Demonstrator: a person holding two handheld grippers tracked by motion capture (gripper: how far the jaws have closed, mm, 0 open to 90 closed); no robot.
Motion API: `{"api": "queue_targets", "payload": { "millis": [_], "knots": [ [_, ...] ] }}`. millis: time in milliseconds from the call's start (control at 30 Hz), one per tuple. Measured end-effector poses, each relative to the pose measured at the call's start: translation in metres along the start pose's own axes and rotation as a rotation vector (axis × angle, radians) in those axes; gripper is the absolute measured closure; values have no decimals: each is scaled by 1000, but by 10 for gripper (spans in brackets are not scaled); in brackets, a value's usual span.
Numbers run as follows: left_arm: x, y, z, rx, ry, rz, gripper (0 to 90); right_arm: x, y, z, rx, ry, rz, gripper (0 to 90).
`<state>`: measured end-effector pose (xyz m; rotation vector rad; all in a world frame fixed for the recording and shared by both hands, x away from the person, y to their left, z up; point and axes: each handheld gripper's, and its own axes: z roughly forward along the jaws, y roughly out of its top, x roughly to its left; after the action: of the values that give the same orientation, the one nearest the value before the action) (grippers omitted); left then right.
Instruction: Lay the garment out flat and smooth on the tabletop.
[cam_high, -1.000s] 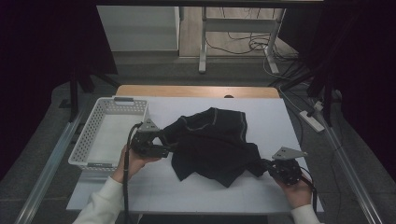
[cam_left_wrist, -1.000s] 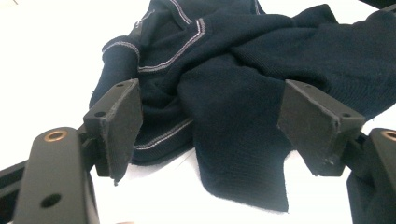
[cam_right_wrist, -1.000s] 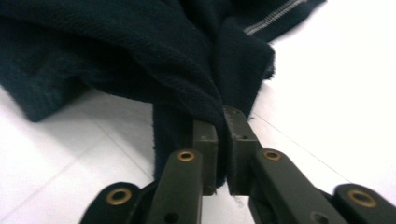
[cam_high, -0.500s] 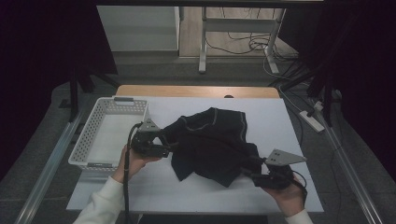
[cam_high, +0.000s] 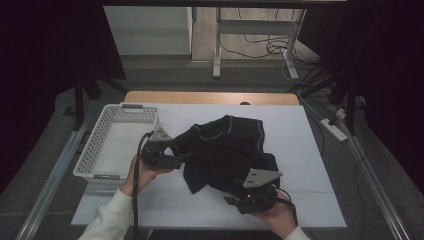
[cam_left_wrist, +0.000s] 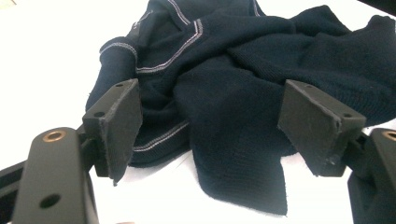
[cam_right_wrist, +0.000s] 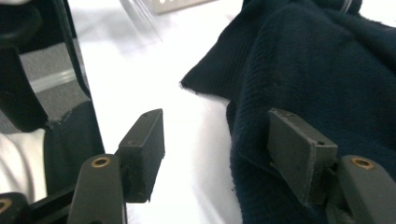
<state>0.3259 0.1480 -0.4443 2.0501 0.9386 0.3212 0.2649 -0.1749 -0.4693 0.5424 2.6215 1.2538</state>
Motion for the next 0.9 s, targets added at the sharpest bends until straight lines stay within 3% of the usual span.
{"api": "queue_targets", "payload": {
  "millis": [100, 467, 633, 733, 833, 900],
  "knots": [
    [0, 0, 0, 2, -4, 3, 226, -3, -2, 11, 51, -34, -16, 338],
    [0, 0, 1, 6, -5, 5, 224, -34, -21, 41, 166, -104, 43, 328],
    [-1, 0, 1, 6, -4, 9, 222, -38, -28, 50, 203, -126, 15, 331],
    [-2, 0, 1, 9, -5, 10, 222, -39, -28, 49, 202, -131, 10, 406],
    [-2, 0, 1, 11, -5, 12, 222, -41, -29, 45, 198, -134, -10, 616],
    [-1, 0, 1, 11, -5, 13, 221, -42, -30, 42, 211, -108, -8, 717]
  ]
}}
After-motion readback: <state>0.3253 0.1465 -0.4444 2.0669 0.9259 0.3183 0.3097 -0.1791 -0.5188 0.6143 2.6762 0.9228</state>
